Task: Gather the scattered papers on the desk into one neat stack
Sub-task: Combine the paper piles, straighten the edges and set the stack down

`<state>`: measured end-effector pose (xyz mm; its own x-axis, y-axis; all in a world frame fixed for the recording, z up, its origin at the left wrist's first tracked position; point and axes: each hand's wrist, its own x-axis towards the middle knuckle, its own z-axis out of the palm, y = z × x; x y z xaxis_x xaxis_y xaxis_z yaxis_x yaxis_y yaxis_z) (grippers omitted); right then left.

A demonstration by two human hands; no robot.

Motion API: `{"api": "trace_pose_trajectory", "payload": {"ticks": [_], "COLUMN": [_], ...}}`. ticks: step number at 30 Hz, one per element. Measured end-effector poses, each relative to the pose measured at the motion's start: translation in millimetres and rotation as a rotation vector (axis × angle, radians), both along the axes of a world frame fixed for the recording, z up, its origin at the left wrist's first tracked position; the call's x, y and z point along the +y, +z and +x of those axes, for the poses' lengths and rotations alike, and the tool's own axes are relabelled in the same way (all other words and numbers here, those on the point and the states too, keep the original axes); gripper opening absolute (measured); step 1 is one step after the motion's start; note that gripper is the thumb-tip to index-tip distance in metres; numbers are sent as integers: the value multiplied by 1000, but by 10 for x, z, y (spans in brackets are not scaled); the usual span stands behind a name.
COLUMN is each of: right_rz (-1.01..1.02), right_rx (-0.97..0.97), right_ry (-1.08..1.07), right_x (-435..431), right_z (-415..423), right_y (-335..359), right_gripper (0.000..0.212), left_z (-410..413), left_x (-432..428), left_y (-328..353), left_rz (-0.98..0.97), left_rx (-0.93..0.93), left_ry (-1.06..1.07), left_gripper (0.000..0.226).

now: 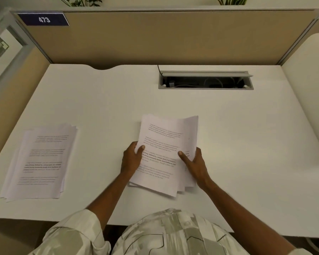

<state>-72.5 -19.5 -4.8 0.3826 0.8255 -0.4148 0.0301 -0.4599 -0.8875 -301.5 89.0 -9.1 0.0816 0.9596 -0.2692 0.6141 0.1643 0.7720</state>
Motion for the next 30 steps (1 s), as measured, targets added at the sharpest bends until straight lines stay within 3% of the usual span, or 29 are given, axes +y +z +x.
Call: {"api": "trace_pose_trajectory", "payload": {"ticks": [5, 10, 12, 16, 19, 25, 30], "right_rz": [120, 290, 349, 466, 491, 418, 375], "right_rx": [-50, -72, -50, -26, -23, -91, -94], "right_ry": [28, 36, 34, 16, 0, 56, -18], "right_x": [77, 119, 115, 87, 35, -135, -69], "right_z": [-25, 64, 114, 217, 301, 224, 92], "right_y": [32, 448, 655, 981, 1041, 833, 692], "right_gripper": [61, 40, 39, 40, 39, 51, 32], "left_z": [235, 219, 216, 336, 398, 342, 385], "left_x": [-26, 137, 202, 254, 221, 52, 12], "left_y": [26, 271, 474, 1013, 1315, 1160, 1145], "left_rz": [-13, -233, -194, 7, 105, 67, -2], "left_rx": [-133, -492, -564, -696, -657, -534, -541], "left_ry": [45, 115, 42, -51, -119, -246, -186], "left_gripper": [34, 96, 86, 39, 21, 44, 39]}}
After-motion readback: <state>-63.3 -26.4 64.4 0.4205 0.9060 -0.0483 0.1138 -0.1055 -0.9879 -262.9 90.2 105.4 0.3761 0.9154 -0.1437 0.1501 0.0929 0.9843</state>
